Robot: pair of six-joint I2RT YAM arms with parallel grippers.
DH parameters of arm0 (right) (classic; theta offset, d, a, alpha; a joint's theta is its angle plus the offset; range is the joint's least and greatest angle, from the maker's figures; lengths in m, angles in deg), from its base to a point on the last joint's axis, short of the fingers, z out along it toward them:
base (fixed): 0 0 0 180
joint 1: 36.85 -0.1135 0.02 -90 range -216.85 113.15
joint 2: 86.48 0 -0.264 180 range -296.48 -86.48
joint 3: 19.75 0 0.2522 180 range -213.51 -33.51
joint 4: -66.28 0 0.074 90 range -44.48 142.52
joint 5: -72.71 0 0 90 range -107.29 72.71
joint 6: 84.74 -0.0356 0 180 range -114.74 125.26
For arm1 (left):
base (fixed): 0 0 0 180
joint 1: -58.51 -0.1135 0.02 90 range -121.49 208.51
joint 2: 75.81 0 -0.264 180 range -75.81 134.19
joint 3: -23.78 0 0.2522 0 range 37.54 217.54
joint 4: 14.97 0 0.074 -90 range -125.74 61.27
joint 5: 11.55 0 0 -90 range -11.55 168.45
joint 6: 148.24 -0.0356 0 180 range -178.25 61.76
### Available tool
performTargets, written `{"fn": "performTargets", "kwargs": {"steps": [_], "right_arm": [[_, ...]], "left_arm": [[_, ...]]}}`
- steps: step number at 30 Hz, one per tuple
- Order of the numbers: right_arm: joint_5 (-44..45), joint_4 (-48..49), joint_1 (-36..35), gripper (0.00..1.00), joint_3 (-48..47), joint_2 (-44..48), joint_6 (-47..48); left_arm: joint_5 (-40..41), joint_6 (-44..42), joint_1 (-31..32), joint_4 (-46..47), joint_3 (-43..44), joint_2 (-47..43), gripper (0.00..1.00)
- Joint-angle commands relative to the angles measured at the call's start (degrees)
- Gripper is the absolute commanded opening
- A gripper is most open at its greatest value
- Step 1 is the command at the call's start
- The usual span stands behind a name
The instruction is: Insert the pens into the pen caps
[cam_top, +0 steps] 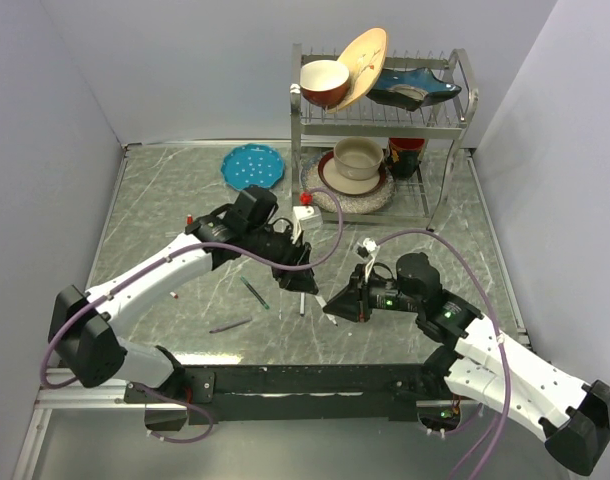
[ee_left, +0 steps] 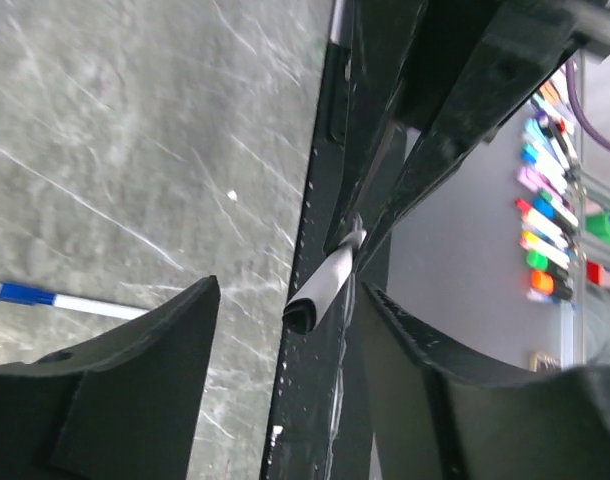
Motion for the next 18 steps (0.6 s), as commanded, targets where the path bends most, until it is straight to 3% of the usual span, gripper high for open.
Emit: {"fn": "performTargets", "kwargs": {"steps": [1, 6, 13, 16, 17, 18], "right_arm": [[-2.1, 1.9, -0.3, 0.00, -2.5, 1.5, 0.5], [-1.7, 2.0, -0.3, 0.00, -2.1, 2.2, 0.2], [-2.4, 2.1, -0.4, 0.00, -2.0, 2.0, 0.0], [0.6, 1.5, -0.3, 0.23, -2.5, 3.1, -1.3], [2.4, 1.1, -0.3, 0.40, -2.7, 3.7, -2.0], [4.4, 1.2, -0.4, 0.47, -2.8, 5.4, -4.7]], "left_arm": [[-5.9, -2.9, -0.2, -2.6, 2.5, 1.0, 0.60], [-9.0, -3.6, -0.2, -3.0, 2.7, 2.0, 0.50], [-7.7, 2.1, -0.3, 2.2, 2.6, 2.3, 0.01], [-6.1, 7.1, -1.2, 6.3, 1.6, 2.0, 0.01], [-4.6, 8.6, -1.6, 7.7, 0.4, 1.3, 0.01], [-3.6, 10.4, -2.2, 9.2, -0.4, 1.0, 0.01]]}}
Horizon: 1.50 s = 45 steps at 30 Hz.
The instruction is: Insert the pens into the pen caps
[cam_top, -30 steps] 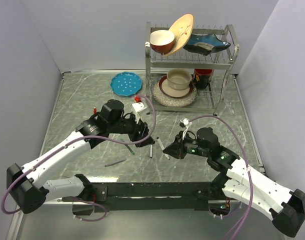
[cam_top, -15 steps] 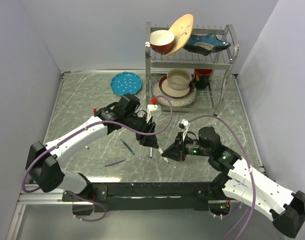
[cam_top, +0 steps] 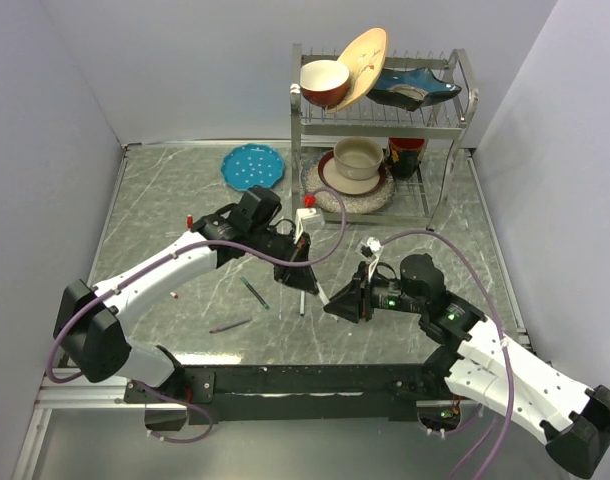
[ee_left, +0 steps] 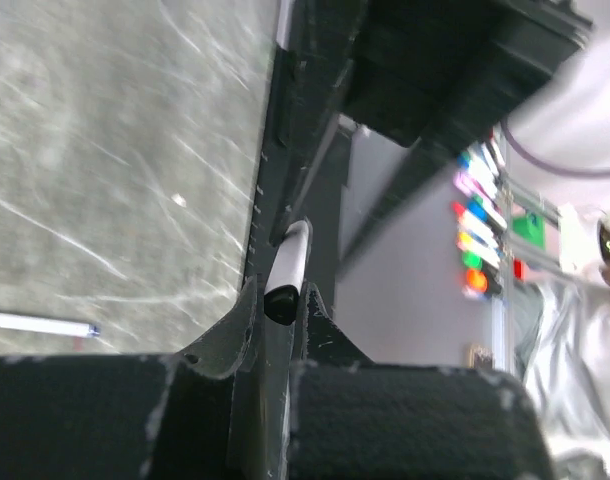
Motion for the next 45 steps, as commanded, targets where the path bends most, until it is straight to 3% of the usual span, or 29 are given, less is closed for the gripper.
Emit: {"fn": "performTargets", "kwargs": {"steps": [1, 5, 7, 12, 18, 30, 41, 44, 45], "right_arm": [[8.9, 1.4, -0.4, 0.53, -2.8, 4.6, -6.5], [24.0, 1.5, -0.4, 0.75, -2.1, 9.3, -19.2], [32.0, 1.1, -0.4, 0.77, -0.5, 11.6, -31.7], [35.6, -0.9, -0.3, 0.78, 0.3, 12.1, -56.3], [33.2, 3.7, -0.3, 0.77, -1.3, 6.3, -67.5], [33.9, 9.5, -0.7, 0.76, -4.5, -2.7, -74.8], [34.9, 18.2, -0.7, 0.65, -5.6, -11.9, -77.0], [35.1, 20.0, -0.7, 0.42, -5.1, -12.2, -77.3], [36.0, 20.6, -0.8, 0.27, -4.4, -12.0, -77.1]], "left_arm": [[4.7, 10.4, -2.2, 13.7, -1.6, -1.7, 0.01], [10.2, 18.8, -2.9, 23.7, -6.4, -5.9, 0.01], [16.0, 21.3, -2.8, 26.6, -7.5, -8.1, 0.01], [30.7, 18.5, -1.2, 33.5, -12.2, -13.5, 0.01], [39.0, 17.0, 0.5, 47.7, -23.7, -21.7, 0.01], [38.5, 14.6, 3.3, 54.7, -29.0, -25.6, 0.01], [36.2, 14.0, 4.3, 62.9, -35.5, -27.3, 0.01], [36.5, 13.8, 4.5, 63.4, -36.3, -27.4, 0.01], [36.6, 13.4, 4.6, 63.1, -36.4, -27.4, 0.01]]}}
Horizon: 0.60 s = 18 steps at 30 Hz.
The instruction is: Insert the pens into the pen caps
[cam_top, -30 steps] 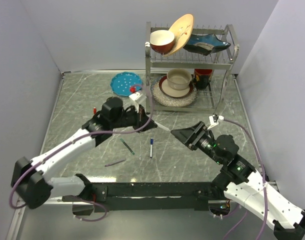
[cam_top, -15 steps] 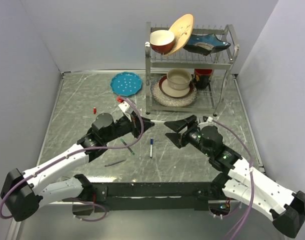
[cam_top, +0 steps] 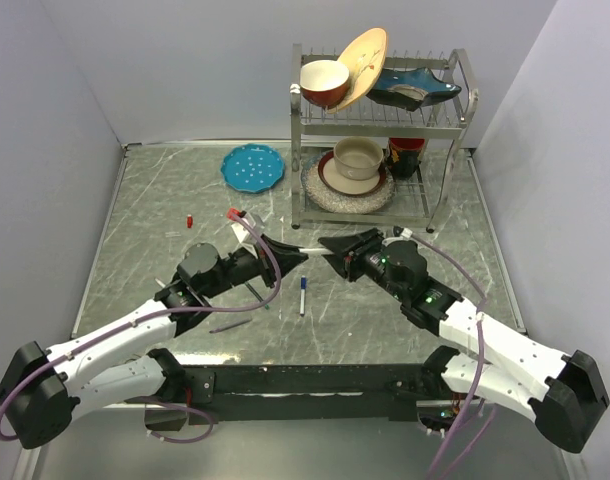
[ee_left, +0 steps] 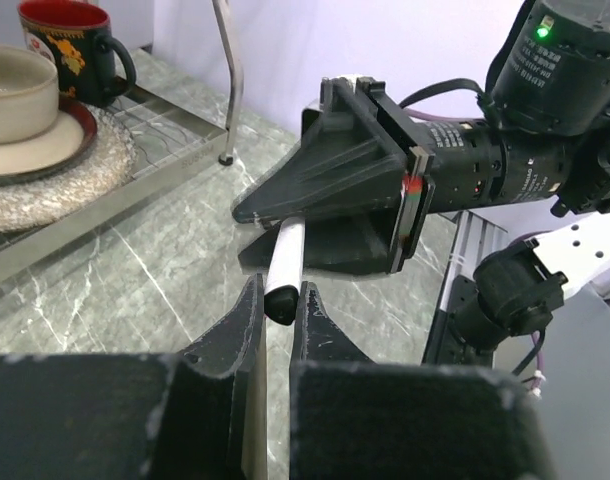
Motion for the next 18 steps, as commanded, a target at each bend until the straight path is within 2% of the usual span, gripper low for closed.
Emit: {"fn": "performTargets", "kwargs": {"steps": [1, 3, 5, 6, 8, 9, 10, 13, 15, 18], "right_arm": [[2.5, 5.7, -0.5, 0.19, -1.9, 0.9, -0.5], [4.1, 5.7, -0.5, 0.00, -1.4, 1.8, 1.6], [4.9, 7.2, -0.5, 0.00, -0.7, 3.6, 5.9], [4.8, 8.0, -0.3, 0.00, 0.0, 4.3, 8.5], [5.7, 8.6, -0.2, 0.00, 0.4, 6.9, 19.7], [5.9, 7.5, -0.1, 0.00, 0.0, 7.9, 23.6], [4.4, 7.6, 0.0, 0.00, 0.1, 9.3, 31.5], [-0.5, 5.7, 0.7, 0.00, -1.5, 11.0, 42.4], [-5.1, 7.1, 0.6, 0.00, -2.1, 11.5, 46.3], [-12.5, 7.8, 0.6, 0.00, -3.8, 10.7, 50.4]], "left_arm": [[-0.5, -1.5, 0.5, 3.9, -0.5, -0.9, 0.01], [0.1, -1.5, 0.5, 2.8, 0.3, -0.7, 0.01], [0.9, -1.5, 0.5, -1.2, 1.5, -0.5, 0.13], [1.4, -0.9, 0.5, -3.0, 3.3, -0.8, 0.28], [1.7, -0.5, 0.5, -9.8, 5.8, -1.5, 0.40], [1.0, -0.3, 0.5, -12.4, 8.3, -2.5, 0.52], [0.7, -0.1, 0.5, -14.4, 9.6, -3.0, 0.57], [-3.7, 1.0, 0.4, -21.1, 13.3, -4.8, 0.70], [-7.7, 2.7, 0.4, -23.9, 14.9, -5.1, 0.76], [-13.4, 6.0, 0.4, -23.9, 16.0, -4.0, 0.77]]}}
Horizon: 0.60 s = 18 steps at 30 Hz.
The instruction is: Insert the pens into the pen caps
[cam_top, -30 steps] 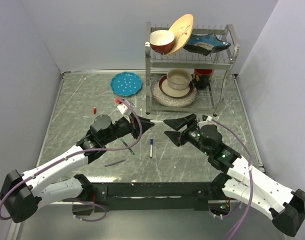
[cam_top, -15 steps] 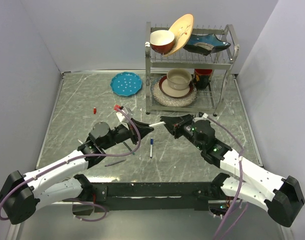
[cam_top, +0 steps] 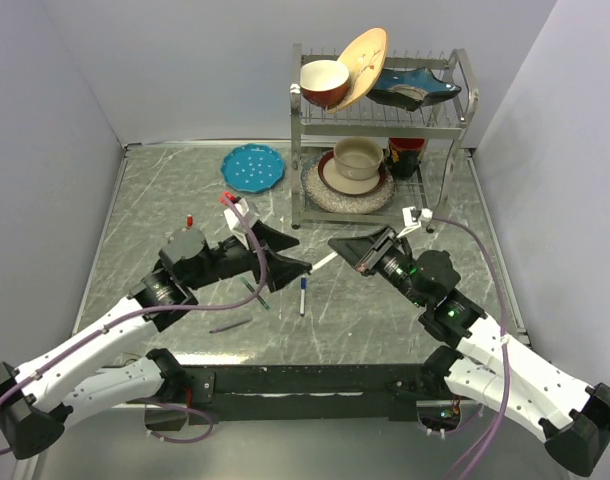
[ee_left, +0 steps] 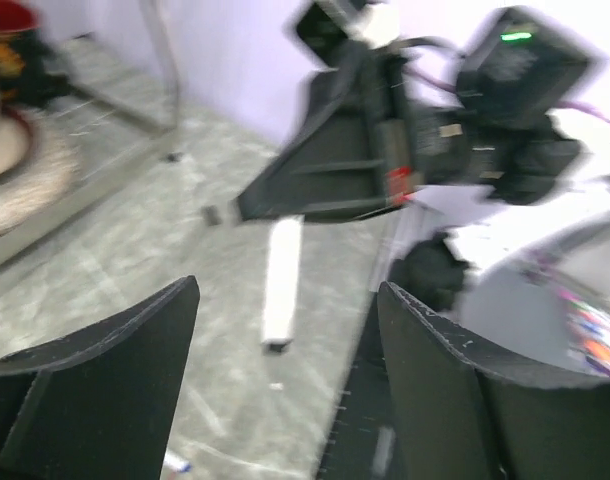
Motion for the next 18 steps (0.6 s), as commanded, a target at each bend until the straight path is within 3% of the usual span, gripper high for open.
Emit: {"fn": "performTargets", "kwargs": {"steps": [1, 4, 18], "right_arm": [[-11.2, 3.1, 0.2, 0.00, -4.5, -0.9, 13.7], [-14.9, 5.2, 0.2, 0.00, -5.1, -1.7, 14.2], [-23.4, 8.8, 0.1, 0.00, -5.2, -4.6, 14.4]], "left_arm": [[-13.1, 5.1, 0.0, -3.4, 3.4, 1.0, 0.76], [-19.0, 6.0, 0.1, -3.5, 4.3, 3.2, 0.70], [-19.2, 2.9, 0.1, -4.0, 4.6, 8.3, 0.61]]}}
